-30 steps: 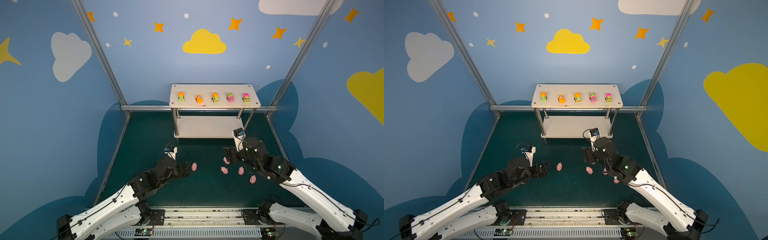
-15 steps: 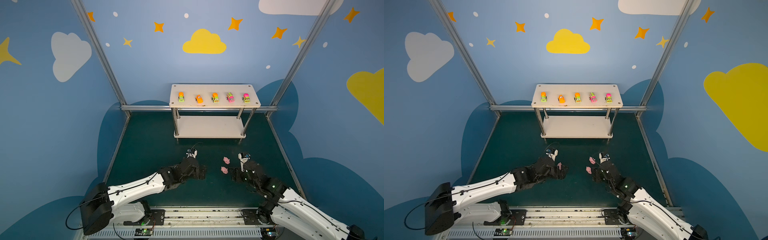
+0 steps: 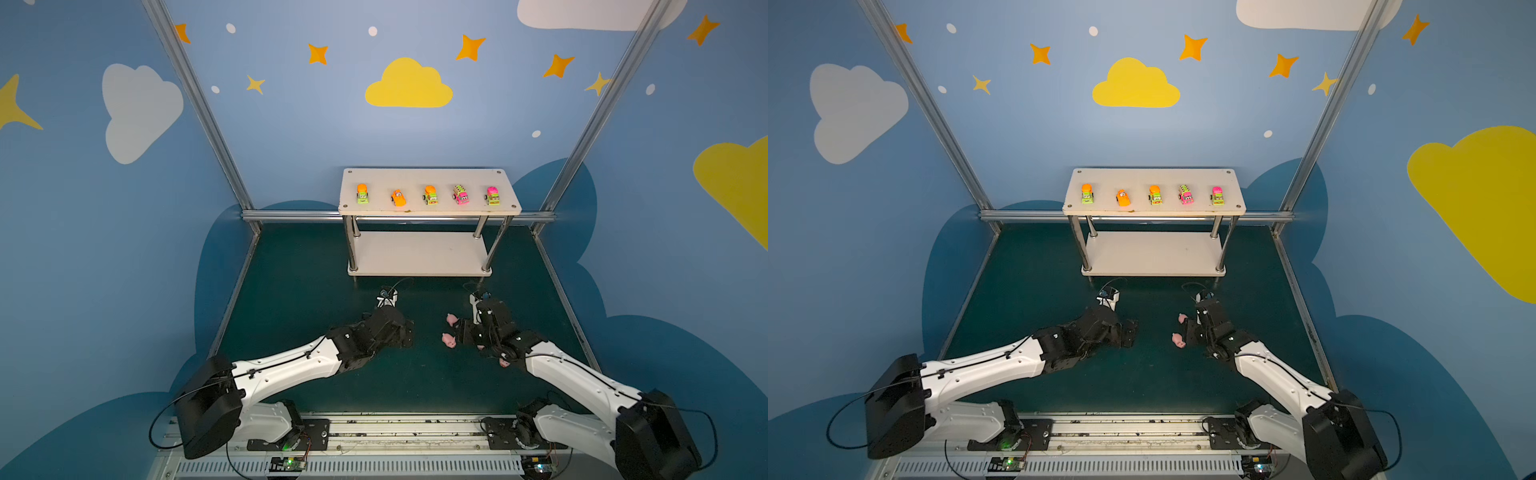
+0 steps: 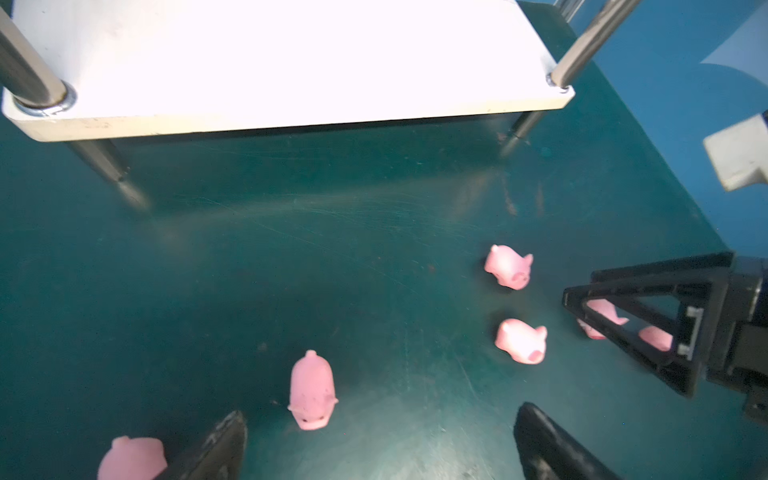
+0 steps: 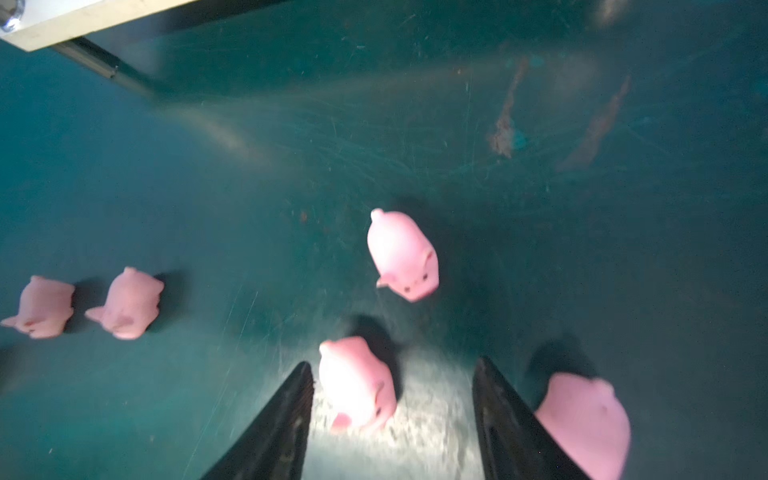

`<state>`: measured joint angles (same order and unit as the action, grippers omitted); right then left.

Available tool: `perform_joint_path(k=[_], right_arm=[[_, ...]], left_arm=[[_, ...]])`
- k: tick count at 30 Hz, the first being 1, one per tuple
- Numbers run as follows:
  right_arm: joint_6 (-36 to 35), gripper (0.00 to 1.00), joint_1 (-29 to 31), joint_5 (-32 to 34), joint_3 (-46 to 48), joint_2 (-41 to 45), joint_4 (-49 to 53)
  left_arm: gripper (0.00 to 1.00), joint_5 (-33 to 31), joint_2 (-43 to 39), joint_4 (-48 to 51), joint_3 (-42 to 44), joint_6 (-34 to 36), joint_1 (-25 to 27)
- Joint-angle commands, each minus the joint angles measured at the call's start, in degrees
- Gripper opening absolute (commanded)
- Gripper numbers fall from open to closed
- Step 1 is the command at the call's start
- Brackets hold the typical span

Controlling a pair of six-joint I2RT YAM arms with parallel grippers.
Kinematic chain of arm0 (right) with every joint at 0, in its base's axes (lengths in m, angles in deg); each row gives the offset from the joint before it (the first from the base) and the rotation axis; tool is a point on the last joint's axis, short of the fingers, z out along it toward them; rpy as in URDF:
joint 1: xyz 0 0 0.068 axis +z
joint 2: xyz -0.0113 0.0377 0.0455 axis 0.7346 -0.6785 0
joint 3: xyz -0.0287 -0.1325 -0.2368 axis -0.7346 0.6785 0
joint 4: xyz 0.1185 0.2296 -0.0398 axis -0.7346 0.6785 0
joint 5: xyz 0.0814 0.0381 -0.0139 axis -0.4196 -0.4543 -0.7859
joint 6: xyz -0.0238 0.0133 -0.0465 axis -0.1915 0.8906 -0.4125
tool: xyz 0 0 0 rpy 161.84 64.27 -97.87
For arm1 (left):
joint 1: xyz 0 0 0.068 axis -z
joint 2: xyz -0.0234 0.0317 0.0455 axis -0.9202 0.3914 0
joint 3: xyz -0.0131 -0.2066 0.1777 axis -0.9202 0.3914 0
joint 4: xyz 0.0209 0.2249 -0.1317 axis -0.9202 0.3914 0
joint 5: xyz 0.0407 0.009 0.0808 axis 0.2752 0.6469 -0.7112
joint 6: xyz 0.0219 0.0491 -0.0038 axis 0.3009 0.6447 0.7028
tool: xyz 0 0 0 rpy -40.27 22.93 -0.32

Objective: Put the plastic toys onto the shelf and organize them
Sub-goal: 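Lower the right gripper over a pink pig and close on it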

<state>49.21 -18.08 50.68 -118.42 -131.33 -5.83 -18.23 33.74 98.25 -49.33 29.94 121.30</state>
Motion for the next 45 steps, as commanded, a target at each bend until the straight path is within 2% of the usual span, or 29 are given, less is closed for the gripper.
perform_joint_path(k=[1,9,19,28,45], right_arm=[[-1.6,0.61,-1.2,-2.2,-2.6,-3.7,-3.6],[-3.0,0.67,-3.2,-2.9,-5.2,-11.8,-5.9],[-2.5,0.67,-3.4,-7.0,-8.3,-18.5,-7.5],[0.0,0.67,-2.5,-9.1,-7.1,-18.0,-8.2],[0.2,0.67,-0.4,-5.3,-4.4,-12.6,-5.0]], left_arm=[[1.0,0.1,1.0,-1.4,-0.9,1.9,-1.4],[1.0,2.5,1.8,-3.2,0.3,2.6,-4.4],[1.0,3.3,0.2,-4.1,2.7,2.4,-5.9],[1.0,3.0,-3.0,-3.8,4.9,1.6,-6.3],[1.0,2.5,-12.7,-0.7,9.5,-1.3,-6.3]])
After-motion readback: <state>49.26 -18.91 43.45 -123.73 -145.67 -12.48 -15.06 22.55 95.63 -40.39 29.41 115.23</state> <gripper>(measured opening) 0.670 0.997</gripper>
